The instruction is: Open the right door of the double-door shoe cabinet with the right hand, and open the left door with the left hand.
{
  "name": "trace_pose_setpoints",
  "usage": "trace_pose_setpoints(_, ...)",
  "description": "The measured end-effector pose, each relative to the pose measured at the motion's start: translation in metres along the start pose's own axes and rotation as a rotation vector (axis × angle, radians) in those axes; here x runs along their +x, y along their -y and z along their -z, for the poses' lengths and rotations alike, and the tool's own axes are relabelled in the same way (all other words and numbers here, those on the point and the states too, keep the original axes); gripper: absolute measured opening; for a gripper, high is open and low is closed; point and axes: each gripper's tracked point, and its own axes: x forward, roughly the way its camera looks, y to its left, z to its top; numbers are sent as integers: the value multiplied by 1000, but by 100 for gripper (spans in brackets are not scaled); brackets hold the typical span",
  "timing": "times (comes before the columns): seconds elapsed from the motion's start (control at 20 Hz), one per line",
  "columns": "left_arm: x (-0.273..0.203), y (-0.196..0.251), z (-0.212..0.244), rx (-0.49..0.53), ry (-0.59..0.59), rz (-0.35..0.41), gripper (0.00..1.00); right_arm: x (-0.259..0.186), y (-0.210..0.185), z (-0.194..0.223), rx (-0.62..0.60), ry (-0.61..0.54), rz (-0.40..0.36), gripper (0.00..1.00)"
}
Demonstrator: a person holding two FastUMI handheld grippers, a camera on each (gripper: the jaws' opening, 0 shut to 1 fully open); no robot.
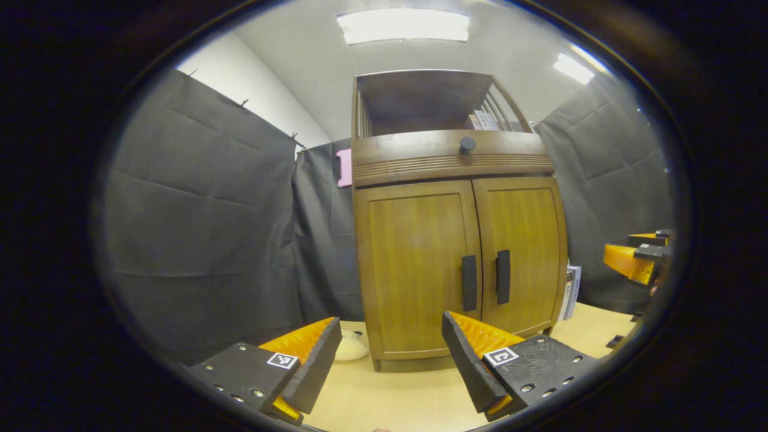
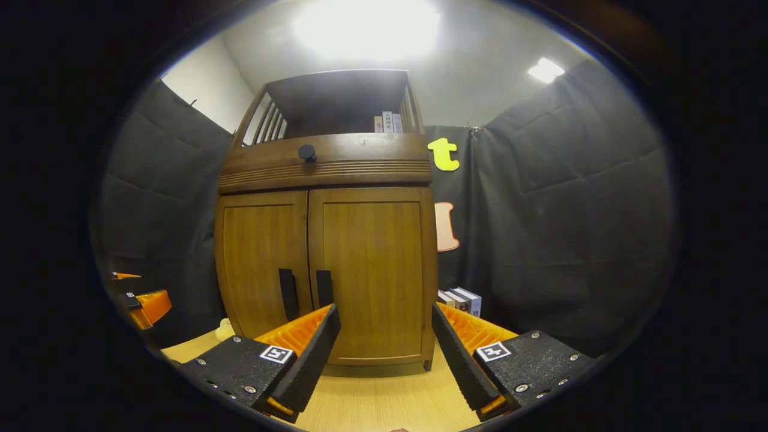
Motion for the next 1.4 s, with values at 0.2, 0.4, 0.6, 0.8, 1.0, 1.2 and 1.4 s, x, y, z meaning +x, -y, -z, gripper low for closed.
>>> trace_pose_setpoints(0.2, 1, -3, 0, 3, -5, -45, 96, 36, -17, -12, 6, 26, -38, 95)
trace_pose_setpoints(0.4, 2, -7, -2, 6, 1, -85, 100, 70, -36, -20, 15, 45, -78, 95)
trace_pose_setpoints(0.6, 2, -10, -1, 1, -3, -125, 100, 98, -53, -21, 10, 53, -117, 95)
trace_pose_setpoints(0.8, 3, -15, -2, -7, -8, -179, 100, 126, -69, -14, 4, 48, -140, 95)
trace_pose_setpoints(1.0, 2, -18, -3, 8, -12, -229, 98, 152, -82, 7, 10, 12, -158, 95)
trace_pose_setpoints(1.2, 0, -19, -7, 19, -24, -278, 96, 170, -93, 29, 18, -28, -175, 95)
trace_pose_setpoints(1.4, -3, -19, -11, 34, -38, -316, 100, 185, -99, 59, 40, -101, -170, 94)
